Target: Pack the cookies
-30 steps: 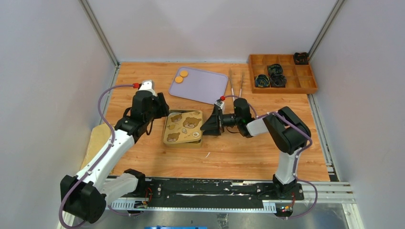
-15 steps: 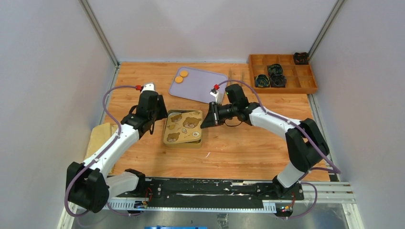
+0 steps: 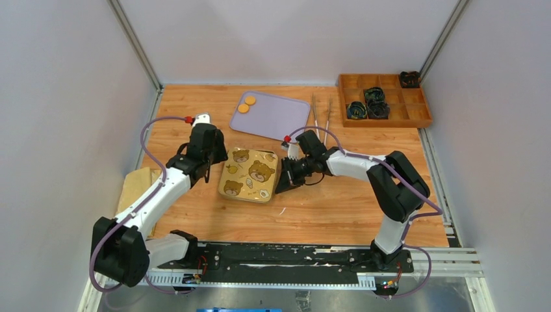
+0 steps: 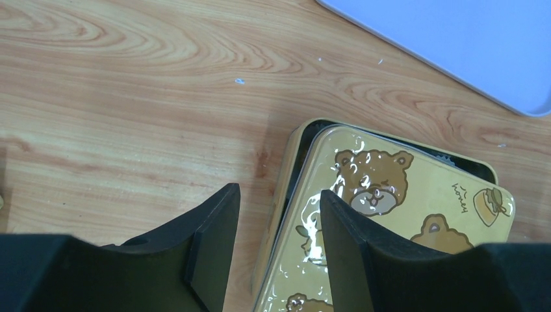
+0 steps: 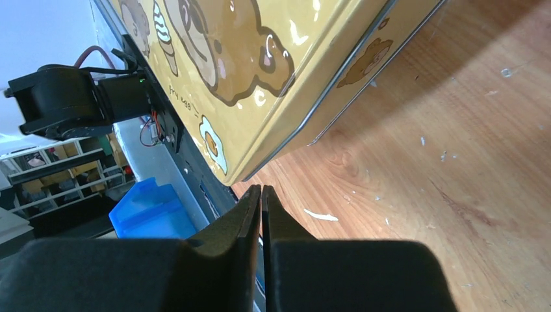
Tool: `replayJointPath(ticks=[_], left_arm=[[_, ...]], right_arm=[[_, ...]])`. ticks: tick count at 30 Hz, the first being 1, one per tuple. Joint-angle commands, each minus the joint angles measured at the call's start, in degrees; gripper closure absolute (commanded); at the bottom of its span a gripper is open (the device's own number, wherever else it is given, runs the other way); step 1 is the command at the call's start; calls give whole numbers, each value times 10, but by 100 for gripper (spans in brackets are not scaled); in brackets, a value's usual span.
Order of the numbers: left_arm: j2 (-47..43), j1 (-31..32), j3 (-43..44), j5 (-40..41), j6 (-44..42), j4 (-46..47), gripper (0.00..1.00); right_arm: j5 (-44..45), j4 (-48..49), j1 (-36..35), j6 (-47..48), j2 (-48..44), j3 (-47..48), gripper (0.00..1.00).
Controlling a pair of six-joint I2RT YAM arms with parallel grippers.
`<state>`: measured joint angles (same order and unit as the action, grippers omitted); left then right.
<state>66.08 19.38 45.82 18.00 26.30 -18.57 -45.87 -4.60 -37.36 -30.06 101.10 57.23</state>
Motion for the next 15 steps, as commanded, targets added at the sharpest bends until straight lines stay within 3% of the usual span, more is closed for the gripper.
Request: replayJointPath(ticks=[1,5,9,15], left_arm=[[12,4,-4,17,-1,11,46],[38,3,-9,46,11,7,46],[99,2,18,111,29,-39,52],[162,-3,31,116,51,-50,60]], right_arm=[[24,-18,-6,13,3,12,92],[49,-39,-6,18,-3,21,93],[101,-118,-7,42,-14,65,94],[155,-195,-8,71,21,136,98]])
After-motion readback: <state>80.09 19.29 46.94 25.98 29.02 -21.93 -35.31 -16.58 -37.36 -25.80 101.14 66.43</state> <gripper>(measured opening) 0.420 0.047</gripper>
